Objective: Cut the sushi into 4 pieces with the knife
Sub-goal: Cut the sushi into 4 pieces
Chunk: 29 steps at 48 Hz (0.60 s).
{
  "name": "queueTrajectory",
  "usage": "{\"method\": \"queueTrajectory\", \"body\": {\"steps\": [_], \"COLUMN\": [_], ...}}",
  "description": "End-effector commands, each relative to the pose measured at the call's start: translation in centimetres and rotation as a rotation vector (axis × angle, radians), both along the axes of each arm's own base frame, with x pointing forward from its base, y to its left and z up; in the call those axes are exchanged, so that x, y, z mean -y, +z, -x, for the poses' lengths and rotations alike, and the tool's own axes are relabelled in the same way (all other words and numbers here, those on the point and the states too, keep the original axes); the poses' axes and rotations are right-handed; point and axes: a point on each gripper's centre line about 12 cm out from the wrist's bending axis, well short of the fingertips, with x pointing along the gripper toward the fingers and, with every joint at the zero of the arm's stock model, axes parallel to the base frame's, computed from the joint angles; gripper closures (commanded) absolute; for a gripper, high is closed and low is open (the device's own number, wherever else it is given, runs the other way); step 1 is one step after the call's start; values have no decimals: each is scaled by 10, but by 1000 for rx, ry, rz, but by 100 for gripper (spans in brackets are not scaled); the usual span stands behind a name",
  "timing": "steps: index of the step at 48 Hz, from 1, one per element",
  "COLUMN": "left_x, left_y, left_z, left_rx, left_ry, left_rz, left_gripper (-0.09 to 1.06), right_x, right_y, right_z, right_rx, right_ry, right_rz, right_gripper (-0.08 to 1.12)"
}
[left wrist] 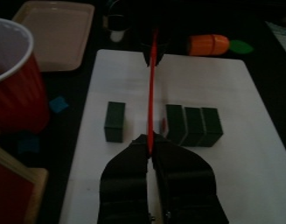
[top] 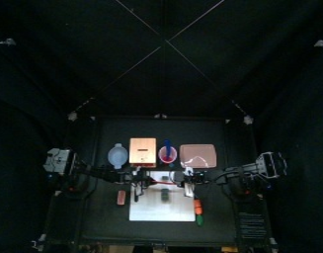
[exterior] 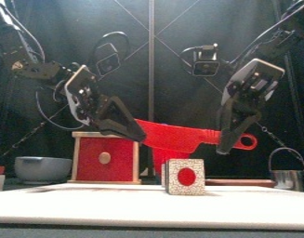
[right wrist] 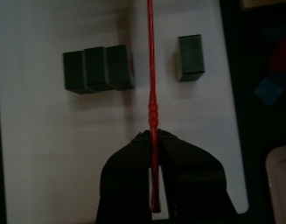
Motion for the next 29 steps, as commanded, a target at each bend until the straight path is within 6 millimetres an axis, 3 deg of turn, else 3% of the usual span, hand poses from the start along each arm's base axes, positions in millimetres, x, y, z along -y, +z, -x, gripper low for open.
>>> {"method": "queueTrajectory", "body": {"steps": [1,11,29], "left_x": [11,26,20], "left_y": [16,9,-16], "left_z": [-7,-6,-5], "left_rx": [58,40,-71], "left_ry": [-22,-43,14], "left_rz": [11,28,63], "left_gripper": [67,67,67], "right_x": [-11,-19,-15], "right_y": [37,33,28], "right_z": [-16,-16,-14], "right_rx": [130,116,103], "right_ry": [15,21,14], "right_rz": [-28,-46,-38], "right_gripper": [97,97,97]}}
